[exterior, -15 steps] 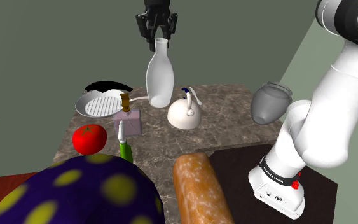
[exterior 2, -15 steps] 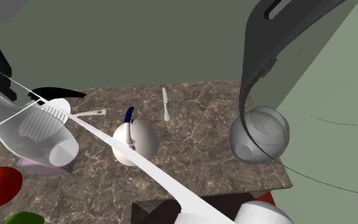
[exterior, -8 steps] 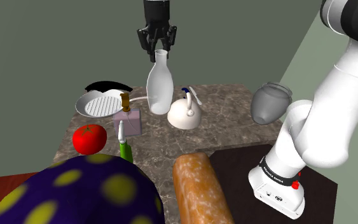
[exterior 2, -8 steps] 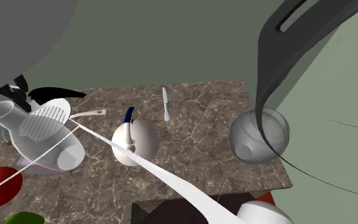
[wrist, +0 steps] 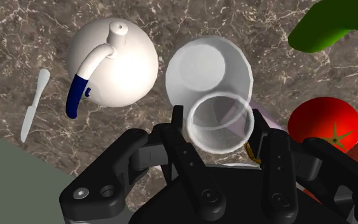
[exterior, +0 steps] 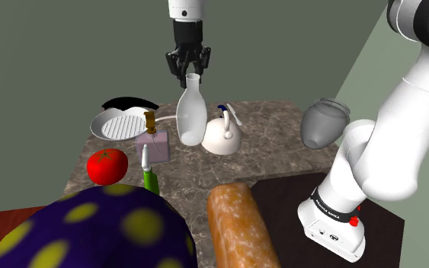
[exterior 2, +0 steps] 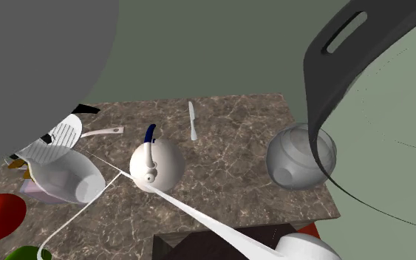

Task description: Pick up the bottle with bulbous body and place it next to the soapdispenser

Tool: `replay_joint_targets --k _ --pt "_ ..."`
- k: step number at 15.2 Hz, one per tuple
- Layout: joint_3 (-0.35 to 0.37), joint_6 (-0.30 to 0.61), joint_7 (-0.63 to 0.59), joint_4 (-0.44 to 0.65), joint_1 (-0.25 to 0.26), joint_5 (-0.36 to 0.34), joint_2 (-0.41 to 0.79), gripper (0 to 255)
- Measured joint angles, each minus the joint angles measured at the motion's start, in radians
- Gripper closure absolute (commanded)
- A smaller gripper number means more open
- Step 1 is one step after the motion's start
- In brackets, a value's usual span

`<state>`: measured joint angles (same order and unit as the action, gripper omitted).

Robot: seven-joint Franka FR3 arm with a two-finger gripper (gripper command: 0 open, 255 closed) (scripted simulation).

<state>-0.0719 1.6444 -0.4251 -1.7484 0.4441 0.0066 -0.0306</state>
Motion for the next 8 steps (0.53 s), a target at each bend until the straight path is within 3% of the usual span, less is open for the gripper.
replay_joint_targets --k 8 --pt "0.001 0.109 0.0 -0.112 0.0 0.0 -0.003 255"
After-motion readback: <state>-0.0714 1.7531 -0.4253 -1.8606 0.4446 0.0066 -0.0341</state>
